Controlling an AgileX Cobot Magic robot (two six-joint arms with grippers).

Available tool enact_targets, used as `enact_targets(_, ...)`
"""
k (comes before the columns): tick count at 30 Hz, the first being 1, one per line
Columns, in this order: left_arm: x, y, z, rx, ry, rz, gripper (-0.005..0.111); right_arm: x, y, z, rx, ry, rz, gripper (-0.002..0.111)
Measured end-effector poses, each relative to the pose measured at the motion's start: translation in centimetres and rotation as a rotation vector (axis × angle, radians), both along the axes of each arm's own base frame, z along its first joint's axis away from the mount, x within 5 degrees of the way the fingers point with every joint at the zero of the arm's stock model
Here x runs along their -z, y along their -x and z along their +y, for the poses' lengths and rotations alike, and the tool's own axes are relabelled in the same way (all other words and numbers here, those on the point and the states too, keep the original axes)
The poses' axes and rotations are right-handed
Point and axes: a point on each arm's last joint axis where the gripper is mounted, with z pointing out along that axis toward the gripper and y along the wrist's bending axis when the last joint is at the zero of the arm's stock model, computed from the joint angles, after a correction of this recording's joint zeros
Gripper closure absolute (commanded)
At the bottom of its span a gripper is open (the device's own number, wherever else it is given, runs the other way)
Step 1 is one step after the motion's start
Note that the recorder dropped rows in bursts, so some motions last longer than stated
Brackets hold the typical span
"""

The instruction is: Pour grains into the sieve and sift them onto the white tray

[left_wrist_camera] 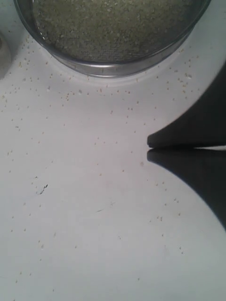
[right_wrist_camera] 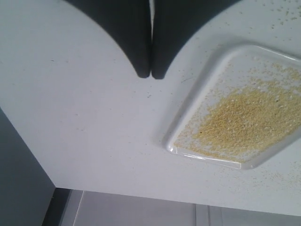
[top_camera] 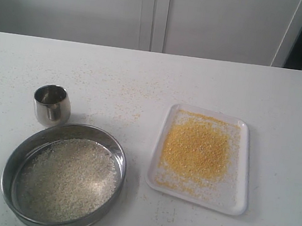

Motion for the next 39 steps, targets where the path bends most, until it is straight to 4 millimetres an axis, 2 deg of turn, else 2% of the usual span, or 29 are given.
enact_targets(39, -0.02, 0.04, 0.09, 0.004, -0.014, -0.002, 0.107, -0.05, -0.08, 0.0, 0.001, -0.001, -0.023, 0.108)
